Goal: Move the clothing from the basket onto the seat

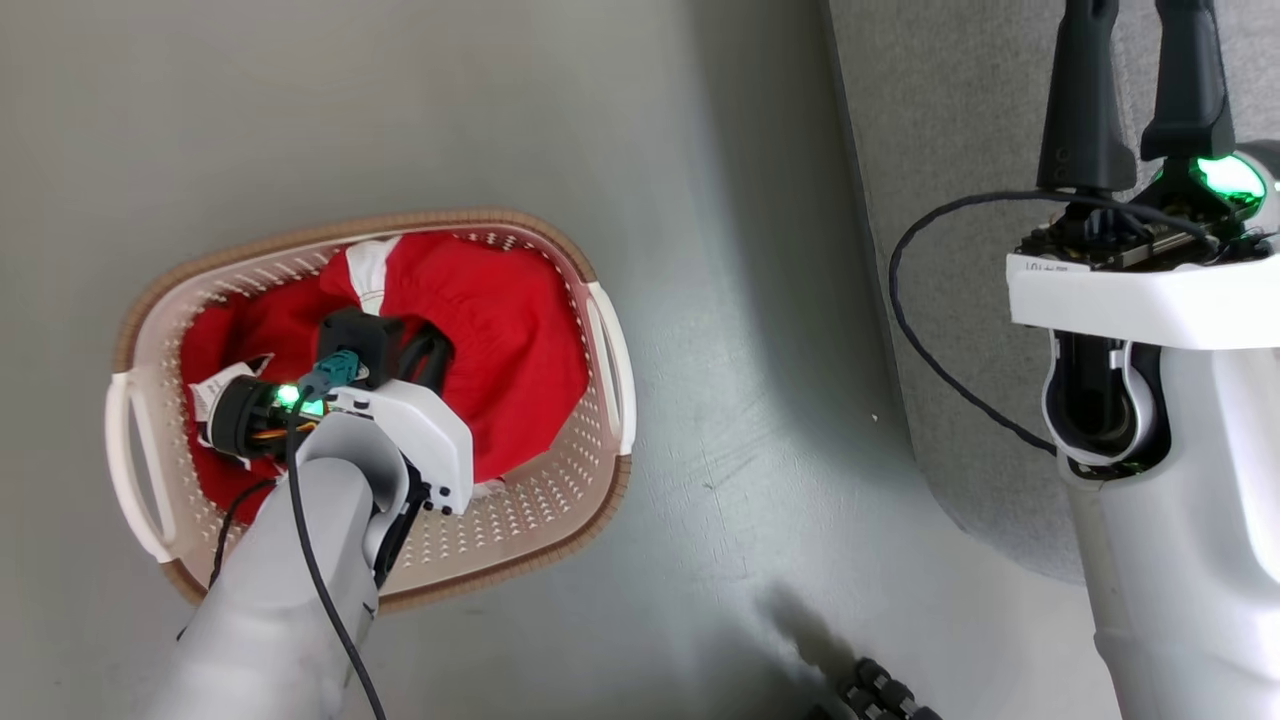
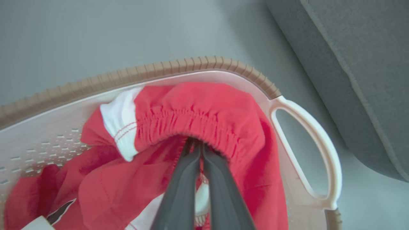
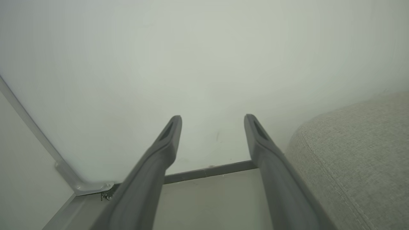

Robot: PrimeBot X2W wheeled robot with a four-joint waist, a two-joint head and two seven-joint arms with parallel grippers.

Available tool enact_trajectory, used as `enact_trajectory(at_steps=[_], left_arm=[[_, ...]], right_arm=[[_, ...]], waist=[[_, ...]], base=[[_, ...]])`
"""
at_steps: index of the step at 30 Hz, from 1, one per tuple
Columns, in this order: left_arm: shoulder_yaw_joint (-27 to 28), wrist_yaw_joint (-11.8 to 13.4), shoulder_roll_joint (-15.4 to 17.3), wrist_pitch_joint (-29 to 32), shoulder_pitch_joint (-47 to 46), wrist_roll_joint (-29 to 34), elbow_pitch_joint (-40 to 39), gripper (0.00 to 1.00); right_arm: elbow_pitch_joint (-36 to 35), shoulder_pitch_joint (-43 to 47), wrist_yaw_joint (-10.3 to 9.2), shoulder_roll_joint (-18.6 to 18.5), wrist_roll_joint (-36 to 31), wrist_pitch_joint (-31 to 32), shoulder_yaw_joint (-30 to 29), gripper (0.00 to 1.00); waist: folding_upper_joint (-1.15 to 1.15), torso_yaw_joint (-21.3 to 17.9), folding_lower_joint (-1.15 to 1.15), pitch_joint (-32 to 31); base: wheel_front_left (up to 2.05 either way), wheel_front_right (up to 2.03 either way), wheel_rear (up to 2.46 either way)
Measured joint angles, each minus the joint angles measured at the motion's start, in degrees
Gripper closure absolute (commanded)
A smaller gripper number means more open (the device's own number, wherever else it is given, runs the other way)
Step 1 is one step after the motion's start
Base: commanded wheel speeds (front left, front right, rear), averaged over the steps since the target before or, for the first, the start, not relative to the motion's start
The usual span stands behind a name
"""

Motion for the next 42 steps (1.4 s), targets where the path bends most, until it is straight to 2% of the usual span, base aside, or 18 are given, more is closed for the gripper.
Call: enact_trajectory(at_steps=[12,42], left_arm=[[-0.8,0.0,0.0,-0.2,3.6,-2.5,-4.2,1.0],[0.2,0.0,1.7,-0.2,13.4,-4.0,-27.4,1.0]], right_arm=[[1.4,2.5,0.0,0.0,-2.7,0.0,-0.2,0.0],[4.9,10.5,0.0,-2.4,-4.1,-0.1,-0.9,0.0]], waist=[[0.0,1.8,0.0,-5.2],[0.0,6.8,0.0,-19.1]], base=[[0.0,0.0,0.0],[0.0,0.0,0.0]])
